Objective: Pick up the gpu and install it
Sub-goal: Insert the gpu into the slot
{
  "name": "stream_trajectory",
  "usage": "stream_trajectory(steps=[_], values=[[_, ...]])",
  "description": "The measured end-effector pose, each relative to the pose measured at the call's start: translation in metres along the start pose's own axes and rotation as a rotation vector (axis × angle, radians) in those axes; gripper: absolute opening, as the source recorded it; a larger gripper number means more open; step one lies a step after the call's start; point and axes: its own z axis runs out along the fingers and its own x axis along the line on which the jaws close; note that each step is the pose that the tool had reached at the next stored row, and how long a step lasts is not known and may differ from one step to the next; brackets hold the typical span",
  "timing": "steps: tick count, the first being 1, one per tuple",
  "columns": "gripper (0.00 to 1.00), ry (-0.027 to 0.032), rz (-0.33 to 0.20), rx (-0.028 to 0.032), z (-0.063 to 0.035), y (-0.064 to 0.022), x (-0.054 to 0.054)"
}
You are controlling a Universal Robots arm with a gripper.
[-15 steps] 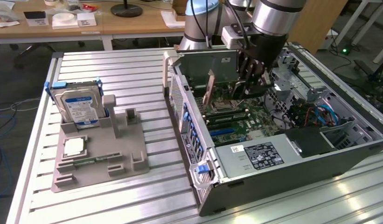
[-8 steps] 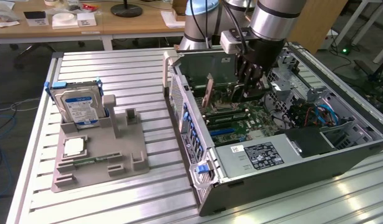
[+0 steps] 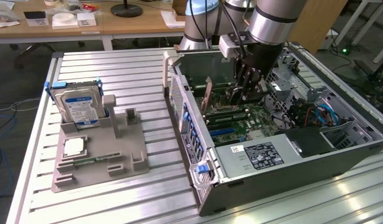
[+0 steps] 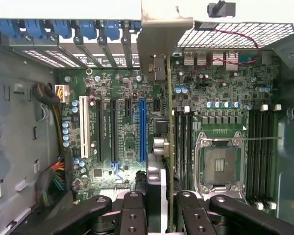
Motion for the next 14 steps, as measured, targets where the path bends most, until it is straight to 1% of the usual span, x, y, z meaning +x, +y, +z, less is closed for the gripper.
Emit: stream_trajectory(steps=[5,7,14], values=[[0.28,0.0000,0.000,-0.0002,0.0055,0.0002,0.002],[0.28,0.0000,0.000,-0.0005,0.0080,0.0015,0.002],[0.28,0.0001,0.000,-0.0026,0.0186,0.0023,0.004]])
